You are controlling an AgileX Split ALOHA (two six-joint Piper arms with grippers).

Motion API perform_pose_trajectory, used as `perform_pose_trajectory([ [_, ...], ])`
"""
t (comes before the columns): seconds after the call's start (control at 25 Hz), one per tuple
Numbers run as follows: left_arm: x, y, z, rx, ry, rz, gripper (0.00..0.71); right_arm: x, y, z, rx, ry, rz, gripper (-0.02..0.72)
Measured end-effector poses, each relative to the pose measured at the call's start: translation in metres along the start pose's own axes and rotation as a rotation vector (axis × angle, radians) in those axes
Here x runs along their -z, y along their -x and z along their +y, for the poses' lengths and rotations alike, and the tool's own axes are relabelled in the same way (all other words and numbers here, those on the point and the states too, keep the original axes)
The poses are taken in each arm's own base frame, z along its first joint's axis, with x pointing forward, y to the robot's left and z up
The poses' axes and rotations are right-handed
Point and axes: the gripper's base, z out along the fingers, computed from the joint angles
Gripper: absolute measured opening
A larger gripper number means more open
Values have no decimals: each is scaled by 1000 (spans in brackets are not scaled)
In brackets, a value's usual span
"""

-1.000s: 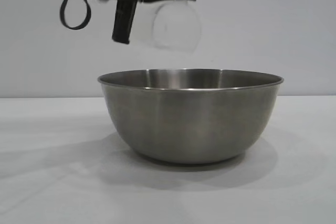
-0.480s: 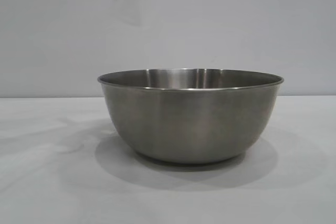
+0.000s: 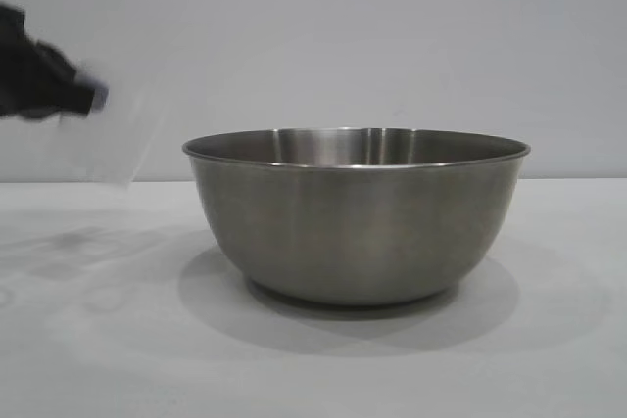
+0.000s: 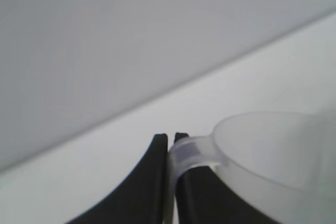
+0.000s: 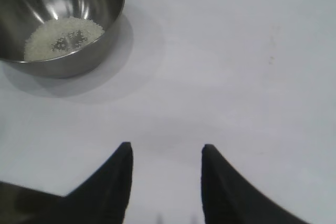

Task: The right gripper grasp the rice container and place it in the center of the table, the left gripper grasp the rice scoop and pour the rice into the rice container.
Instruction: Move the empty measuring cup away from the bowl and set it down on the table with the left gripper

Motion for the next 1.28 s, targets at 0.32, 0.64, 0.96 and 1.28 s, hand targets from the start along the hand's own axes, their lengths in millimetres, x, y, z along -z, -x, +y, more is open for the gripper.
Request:
perform_pose_trajectory([
  [0.32, -2, -23, -5, 61, -12, 73, 0, 0, 0, 0, 0, 0, 0, 300],
  [0.64, -3, -31, -7, 98, -10, 95, 0, 0, 0, 0, 0, 0, 0, 300],
  [0.96, -1, -32, -10, 93, -31, 102, 110, 0, 0, 0, 0, 0, 0, 300],
  [1.28, 13, -41, -18, 105, -55, 155, 135, 0, 0, 0, 0, 0, 0, 300],
])
